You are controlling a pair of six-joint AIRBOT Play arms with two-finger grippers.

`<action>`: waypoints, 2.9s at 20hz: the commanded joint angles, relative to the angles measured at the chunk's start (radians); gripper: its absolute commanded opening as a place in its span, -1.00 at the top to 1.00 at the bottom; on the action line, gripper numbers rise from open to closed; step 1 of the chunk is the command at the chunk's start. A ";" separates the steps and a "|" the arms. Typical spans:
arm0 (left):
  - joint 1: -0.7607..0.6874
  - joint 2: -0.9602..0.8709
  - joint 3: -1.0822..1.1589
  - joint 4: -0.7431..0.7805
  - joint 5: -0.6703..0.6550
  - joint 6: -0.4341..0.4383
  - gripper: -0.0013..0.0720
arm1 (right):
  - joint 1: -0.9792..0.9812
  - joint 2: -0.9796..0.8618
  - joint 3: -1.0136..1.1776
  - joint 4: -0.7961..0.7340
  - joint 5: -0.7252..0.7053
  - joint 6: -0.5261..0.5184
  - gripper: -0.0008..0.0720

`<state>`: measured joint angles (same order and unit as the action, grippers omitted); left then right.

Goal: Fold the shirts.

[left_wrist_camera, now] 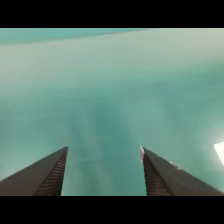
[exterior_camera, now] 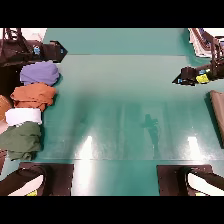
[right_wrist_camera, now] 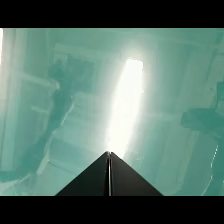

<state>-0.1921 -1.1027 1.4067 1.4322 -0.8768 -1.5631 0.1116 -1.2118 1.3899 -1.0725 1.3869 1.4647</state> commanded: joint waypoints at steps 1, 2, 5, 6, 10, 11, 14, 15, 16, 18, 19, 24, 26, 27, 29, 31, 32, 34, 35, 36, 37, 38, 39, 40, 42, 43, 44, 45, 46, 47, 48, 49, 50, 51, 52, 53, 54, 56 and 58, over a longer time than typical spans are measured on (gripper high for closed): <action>0.058 -0.093 -0.002 0.300 0.025 -0.063 -0.54 | 0.002 0.001 0.000 0.000 0.001 0.000 0.94; 0.098 -0.143 -0.002 0.301 0.030 -0.062 -0.54 | 0.004 0.001 0.000 0.000 0.000 0.000 0.94; 0.217 -0.329 -0.001 0.296 0.062 -0.089 -0.54 | 0.005 0.001 0.000 0.001 0.001 0.000 0.94; 0.249 -0.387 -0.001 0.285 0.075 -0.090 -0.54 | 0.005 0.001 0.000 0.001 0.000 0.001 0.94; 0.318 -0.579 -0.001 0.244 0.158 -0.087 -0.54 | 0.005 0.001 0.000 0.001 0.000 0.001 0.94; 0.324 -0.603 -0.001 0.247 0.187 -0.087 -0.54 | 0.005 0.001 0.000 0.001 0.000 0.001 0.94; 0.324 -0.628 0.000 0.247 0.258 -0.087 -0.53 | 0.005 0.001 0.000 0.001 0.000 0.001 0.94; 0.324 -0.628 0.000 0.248 0.275 -0.087 -0.53 | 0.005 0.001 0.000 0.001 0.000 0.001 0.94; 0.324 -0.628 0.000 0.247 0.290 -0.087 -0.53 | 0.005 0.001 0.000 0.001 0.000 0.001 0.94; 0.324 -0.628 0.000 0.248 0.304 -0.087 -0.53 | 0.005 0.001 0.000 0.001 0.000 0.001 0.94; 0.324 -0.628 0.000 0.248 0.311 -0.087 -0.51 | 0.005 0.001 0.000 0.001 0.000 0.001 0.94; 0.323 -0.621 0.050 0.245 0.204 -0.088 0.90 | 0.005 0.001 0.000 0.001 0.000 0.001 0.94; 0.323 -0.604 0.151 0.247 0.091 -0.086 0.90 | 0.005 0.001 0.003 0.001 -0.001 0.001 0.94; 0.323 -0.574 0.200 0.247 0.064 -0.082 0.90 | 0.005 0.001 0.014 0.000 0.000 0.001 0.94; 0.323 -0.478 0.287 0.246 0.058 -0.079 0.90 | 0.005 0.001 0.063 0.000 -0.003 0.000 0.94; 0.323 -0.375 0.340 0.253 0.088 -0.077 0.90 | 0.005 0.001 0.125 0.000 -0.008 0.000 0.94; 0.323 -0.344 0.350 0.257 0.103 -0.068 0.90 | 0.005 0.001 0.151 0.000 -0.009 0.000 0.94; 0.323 -0.326 0.345 0.248 0.096 -0.027 -0.10 | 0.005 0.001 0.176 0.000 -0.018 0.000 0.94; 0.323 -0.337 0.338 0.222 0.079 -0.027 -0.83 | 0.005 0.002 0.176 0.000 -0.016 0.000 0.94; 0.323 -0.357 0.322 0.206 0.068 -0.027 -0.85 | 0.005 0.002 0.175 0.000 -0.007 0.000 0.94; 0.323 -0.384 0.303 0.206 0.067 -0.027 -0.85 | 0.005 0.001 0.175 0.000 0.002 0.000 0.94; 0.323 -0.423 0.282 0.206 0.067 -0.029 -0.85 | 0.005 0.001 0.175 0.000 0.006 0.000 0.94; 0.323 -0.469 0.262 0.206 0.061 -0.037 -0.85 | 0.005 0.001 0.175 0.000 0.010 0.000 0.94; 0.323 -0.517 0.245 0.206 0.055 -0.036 -0.85 | 0.005 0.001 0.175 0.000 0.013 0.000 0.94; 0.323 -0.616 0.224 0.206 0.043 -0.037 -0.85 | 0.005 0.001 0.175 0.000 0.013 0.001 0.94; 0.323 -0.658 0.222 0.206 0.043 -0.038 -0.85 | 0.005 0.001 0.175 0.000 0.013 0.001 0.94; 0.323 -0.697 0.222 0.206 0.048 -0.038 -0.85 | 0.005 0.001 0.175 0.000 0.013 0.001 0.94; 0.323 -0.726 0.222 0.206 0.051 -0.038 -0.85 | 0.005 0.001 0.175 0.000 0.013 0.001 0.94; 0.324 -0.745 0.222 0.206 0.053 -0.038 -0.85 | 0.005 0.001 0.175 0.000 0.013 0.001 0.94; 0.324 -0.759 0.222 0.207 0.055 -0.038 -0.84 | 0.005 0.001 0.175 0.000 0.013 0.001 0.94; 0.324 -0.763 0.222 0.207 0.058 -0.038 -0.84 | 0.005 0.001 0.175 0.000 0.012 0.001 0.94; 0.324 -0.762 0.224 0.208 0.058 -0.038 -0.84 | 0.005 0.001 0.175 0.000 0.011 0.001 0.94; 0.324 -0.762 0.231 0.208 0.050 -0.038 -0.47 | 0.005 0.001 0.175 0.000 0.010 0.001 0.94; 0.324 -0.762 0.245 0.208 0.031 -0.037 0.27 | 0.005 0.001 0.175 0.000 0.009 0.001 0.94; 0.324 -0.762 0.262 0.208 0.017 -0.037 0.72 | 0.005 0.001 0.175 0.000 0.009 0.001 0.94; 0.324 -0.762 0.285 0.208 -0.004 -0.038 0.90 | 0.005 0.001 0.175 0.000 0.009 0.001 0.94; 0.324 -0.762 0.312 0.207 -0.029 -0.038 0.90 | 0.005 0.001 0.175 0.000 0.009 0.001 0.94; 0.323 -0.759 0.397 0.206 -0.114 -0.038 0.90 | 0.005 0.001 0.175 0.001 0.009 0.001 0.94; 0.323 -0.706 0.460 0.205 -0.146 -0.037 0.90 | 0.005 0.002 0.175 0.001 0.006 0.001 0.94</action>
<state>0.1310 -1.8458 1.7836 1.6390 -0.9516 -1.6001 0.1158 -1.2106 1.5642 -1.0725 1.3960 1.4654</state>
